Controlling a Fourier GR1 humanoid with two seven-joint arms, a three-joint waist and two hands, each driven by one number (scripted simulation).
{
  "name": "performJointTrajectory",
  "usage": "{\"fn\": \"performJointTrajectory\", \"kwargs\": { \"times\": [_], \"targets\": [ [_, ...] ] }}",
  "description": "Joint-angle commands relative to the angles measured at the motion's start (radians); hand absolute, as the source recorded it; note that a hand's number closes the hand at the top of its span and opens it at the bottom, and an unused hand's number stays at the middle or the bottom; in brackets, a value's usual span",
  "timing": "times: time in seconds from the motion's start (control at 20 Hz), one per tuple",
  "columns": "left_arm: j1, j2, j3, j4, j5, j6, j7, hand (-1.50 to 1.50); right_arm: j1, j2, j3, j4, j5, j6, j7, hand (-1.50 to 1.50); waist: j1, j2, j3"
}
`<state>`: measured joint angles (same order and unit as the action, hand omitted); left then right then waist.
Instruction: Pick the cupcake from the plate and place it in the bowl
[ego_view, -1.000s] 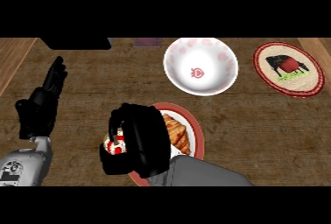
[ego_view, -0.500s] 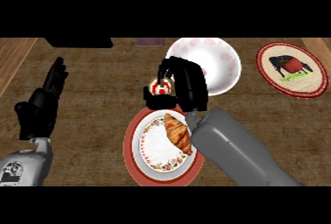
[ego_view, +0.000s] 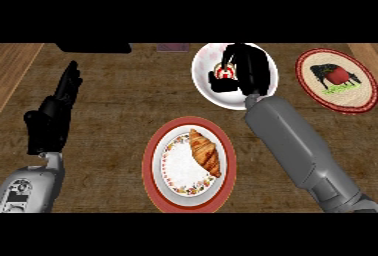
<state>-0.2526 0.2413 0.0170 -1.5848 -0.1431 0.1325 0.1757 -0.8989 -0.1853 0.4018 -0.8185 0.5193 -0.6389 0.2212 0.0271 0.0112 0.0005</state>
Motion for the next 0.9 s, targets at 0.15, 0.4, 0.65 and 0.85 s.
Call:
{"fn": "performJointTrajectory", "kwargs": {
  "times": [0.15,0.4,0.65,0.85],
  "targets": [
    [-0.015,-0.037,-0.023,0.028,-0.017,0.013,-0.033,0.0,-0.135,-0.028,-0.122,0.361,0.006,-0.081,-0.188,1.5,0.032,0.014,0.001],
    [-0.043,-0.008,0.005,0.013,0.005,-0.013,-0.014,0.0,-0.105,0.003,-0.229,0.457,-0.111,-0.036,-0.294,1.5,0.041,0.021,0.002],
    [-0.066,-0.017,-0.023,-0.007,-0.009,-0.018,0.029,0.0,-0.147,0.026,-0.313,0.502,-0.204,0.092,-0.392,-1.5,0.063,0.027,0.004],
    [-0.046,-0.02,-0.014,0.006,-0.014,-0.008,-0.007,0.0,-0.112,-0.009,-0.391,0.502,-0.279,0.159,-0.582,-1.5,0.056,0.029,0.004]
  ]
}}
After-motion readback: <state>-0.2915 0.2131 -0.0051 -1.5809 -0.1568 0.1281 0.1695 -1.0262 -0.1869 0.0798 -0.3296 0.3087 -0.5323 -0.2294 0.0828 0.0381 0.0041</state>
